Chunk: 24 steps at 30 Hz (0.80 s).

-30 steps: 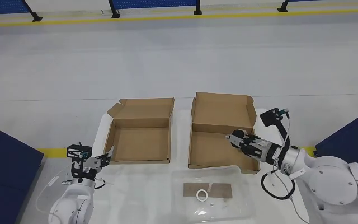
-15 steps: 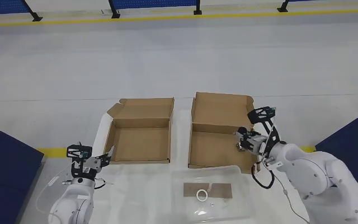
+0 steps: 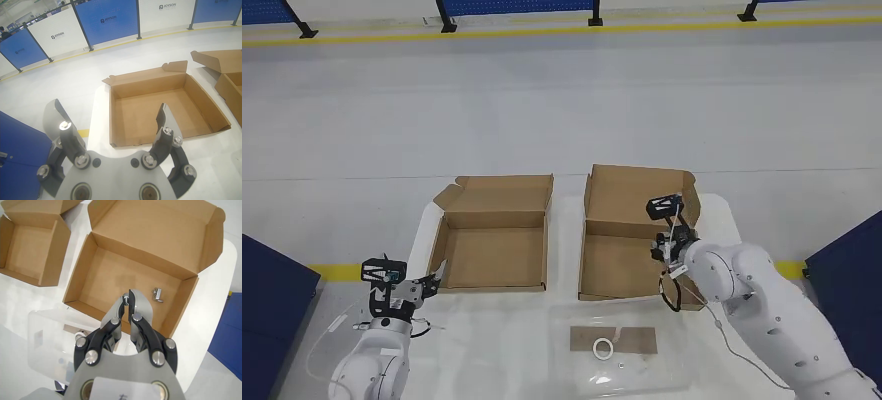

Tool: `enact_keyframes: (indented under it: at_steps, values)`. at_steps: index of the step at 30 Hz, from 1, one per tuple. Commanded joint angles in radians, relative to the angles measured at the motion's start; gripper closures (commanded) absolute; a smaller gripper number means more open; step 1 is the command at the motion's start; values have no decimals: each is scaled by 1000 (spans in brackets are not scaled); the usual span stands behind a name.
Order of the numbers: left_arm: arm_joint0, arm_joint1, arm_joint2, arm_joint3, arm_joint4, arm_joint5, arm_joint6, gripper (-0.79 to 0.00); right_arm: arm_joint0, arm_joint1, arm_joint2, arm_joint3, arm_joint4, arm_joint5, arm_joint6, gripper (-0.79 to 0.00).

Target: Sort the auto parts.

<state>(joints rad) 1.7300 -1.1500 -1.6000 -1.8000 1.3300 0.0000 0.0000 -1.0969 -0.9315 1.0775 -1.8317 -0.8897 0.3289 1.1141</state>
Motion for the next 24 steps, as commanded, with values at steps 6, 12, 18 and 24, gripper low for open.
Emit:
enact_keyframes:
  at_steps: [6, 12, 18, 24]
  values:
    - [0, 0, 0, 0, 0, 0, 0, -785, 51, -20, -59, 93, 11, -16, 4, 0]
    - [0, 0, 0, 0, 0, 0, 0, -785, 51, -20, -59, 93, 11, -16, 4, 0]
    - [0, 0, 0, 0, 0, 0, 0, -785, 67, -29, -80, 142, -30, -1, -16, 0]
    - [0, 0, 0, 0, 0, 0, 0, -785, 191, -76, -180, 301, -30, 42, 11, 0]
